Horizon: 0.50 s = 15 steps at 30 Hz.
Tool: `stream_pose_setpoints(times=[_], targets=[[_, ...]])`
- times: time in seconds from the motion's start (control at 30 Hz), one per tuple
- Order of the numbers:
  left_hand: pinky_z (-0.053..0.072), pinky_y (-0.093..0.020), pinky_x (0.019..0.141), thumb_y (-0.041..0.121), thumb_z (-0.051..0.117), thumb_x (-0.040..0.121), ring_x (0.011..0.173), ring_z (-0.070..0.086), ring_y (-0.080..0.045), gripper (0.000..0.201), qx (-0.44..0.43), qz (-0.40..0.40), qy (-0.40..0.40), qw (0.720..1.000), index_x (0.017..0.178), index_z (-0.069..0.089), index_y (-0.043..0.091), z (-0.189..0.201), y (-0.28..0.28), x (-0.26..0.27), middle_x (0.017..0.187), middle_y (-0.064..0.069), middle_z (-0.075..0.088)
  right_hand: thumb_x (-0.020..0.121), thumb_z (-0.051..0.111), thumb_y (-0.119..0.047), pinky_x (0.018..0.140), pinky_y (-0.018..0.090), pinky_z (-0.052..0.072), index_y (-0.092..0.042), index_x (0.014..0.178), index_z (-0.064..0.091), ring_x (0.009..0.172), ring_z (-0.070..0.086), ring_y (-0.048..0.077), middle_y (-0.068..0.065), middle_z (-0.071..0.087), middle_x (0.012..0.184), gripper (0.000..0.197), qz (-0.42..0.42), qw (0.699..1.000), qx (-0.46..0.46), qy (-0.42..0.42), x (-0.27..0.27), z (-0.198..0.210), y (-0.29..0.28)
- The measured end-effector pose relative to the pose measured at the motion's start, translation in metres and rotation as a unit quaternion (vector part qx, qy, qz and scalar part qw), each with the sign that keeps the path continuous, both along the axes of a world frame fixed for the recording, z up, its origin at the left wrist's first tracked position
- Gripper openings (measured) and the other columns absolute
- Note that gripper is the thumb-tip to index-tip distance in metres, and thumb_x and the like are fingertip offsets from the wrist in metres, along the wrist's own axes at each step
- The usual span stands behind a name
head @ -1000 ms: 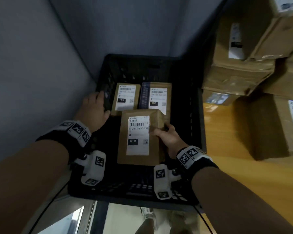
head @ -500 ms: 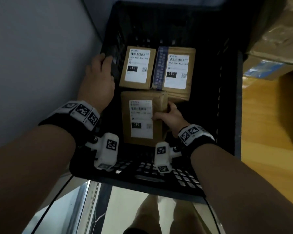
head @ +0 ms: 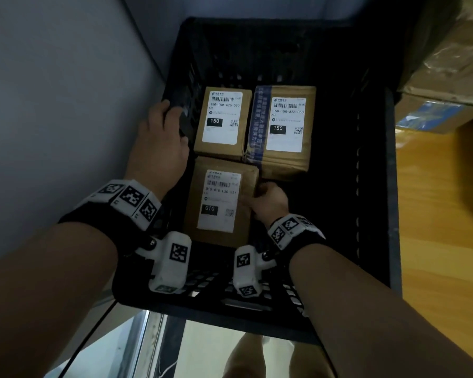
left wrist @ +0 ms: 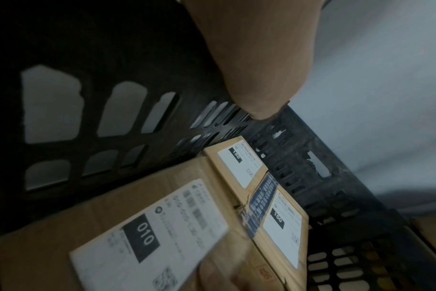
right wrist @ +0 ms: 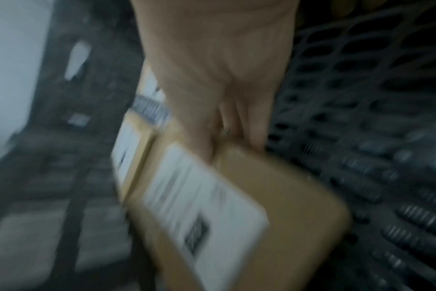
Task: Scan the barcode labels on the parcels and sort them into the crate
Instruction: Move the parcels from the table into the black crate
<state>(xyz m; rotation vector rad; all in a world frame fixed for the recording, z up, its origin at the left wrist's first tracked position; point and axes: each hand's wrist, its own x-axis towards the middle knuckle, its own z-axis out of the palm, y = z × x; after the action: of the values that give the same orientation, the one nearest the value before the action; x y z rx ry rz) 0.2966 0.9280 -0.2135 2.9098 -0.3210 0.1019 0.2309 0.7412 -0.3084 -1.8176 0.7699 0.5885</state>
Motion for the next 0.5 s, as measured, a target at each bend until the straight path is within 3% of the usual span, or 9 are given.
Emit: stream_pose_setpoints(times=[0.07,0.13,0.27,0.4,0.5], targets=[[0.037,-0.05,0.101,0.011,0.053,0.091,0.126,0.04,-0.045,0.05,-0.002,0.004,0.004,1.0,0.138,0.04,-0.002,0.0,0.001,0.0,0.146,-0.026,0.033,0.089,0.064,-0.025,0.076,0.03,0.045,-0.009,0.118,0.054,0.105,0.061,0.029,0.01,0.063,0.114,0.034,-0.005,0.997,-0.069,-0.015,0.006,0.003,0.001],[0.036,-0.05,0.102,0.012,0.053,0.091,0.128,0.038,-0.044,0.05,-0.003,0.006,0.01,1.0,0.138,0.04,-0.002,0.001,0.001,0.0,0.147,-0.025,0.031,0.092,0.057,-0.021,0.074,0.028,0.044,-0.013,0.108,0.061,0.102,0.061,0.027,0.008,0.064,0.11,0.018,0.01,0.996,-0.082,-0.028,0.013,0.0,0.0],[0.037,-0.053,0.1,0.013,0.052,0.09,0.129,0.035,-0.047,0.053,0.035,0.003,0.029,0.999,0.14,0.038,0.001,0.004,-0.001,-0.002,0.151,-0.025,0.025,0.09,0.054,-0.008,0.085,0.032,0.054,-0.018,0.096,0.073,0.094,0.064,0.023,0.005,0.068,0.104,0.022,0.069,0.996,-0.036,-0.036,0.017,-0.009,-0.013],[0.038,-0.053,0.1,0.015,0.051,0.09,0.13,0.033,-0.047,0.056,0.064,0.006,0.049,0.997,0.142,0.035,0.002,0.008,-0.005,-0.004,0.153,-0.024,0.021,0.093,0.058,-0.011,0.098,0.037,0.05,-0.006,0.113,0.071,0.111,0.06,0.025,0.01,0.065,0.121,0.024,0.123,0.992,0.003,-0.023,0.022,0.008,-0.018],[0.037,-0.054,0.101,0.018,0.055,0.089,0.129,0.034,-0.047,0.057,0.056,0.011,0.054,0.997,0.141,0.038,0.002,0.012,-0.007,-0.006,0.152,-0.024,0.023,0.096,0.057,-0.021,0.084,0.031,0.045,-0.004,0.127,0.06,0.105,0.054,0.021,0.007,0.056,0.115,0.036,0.186,0.982,0.03,0.023,0.021,0.039,-0.02]])
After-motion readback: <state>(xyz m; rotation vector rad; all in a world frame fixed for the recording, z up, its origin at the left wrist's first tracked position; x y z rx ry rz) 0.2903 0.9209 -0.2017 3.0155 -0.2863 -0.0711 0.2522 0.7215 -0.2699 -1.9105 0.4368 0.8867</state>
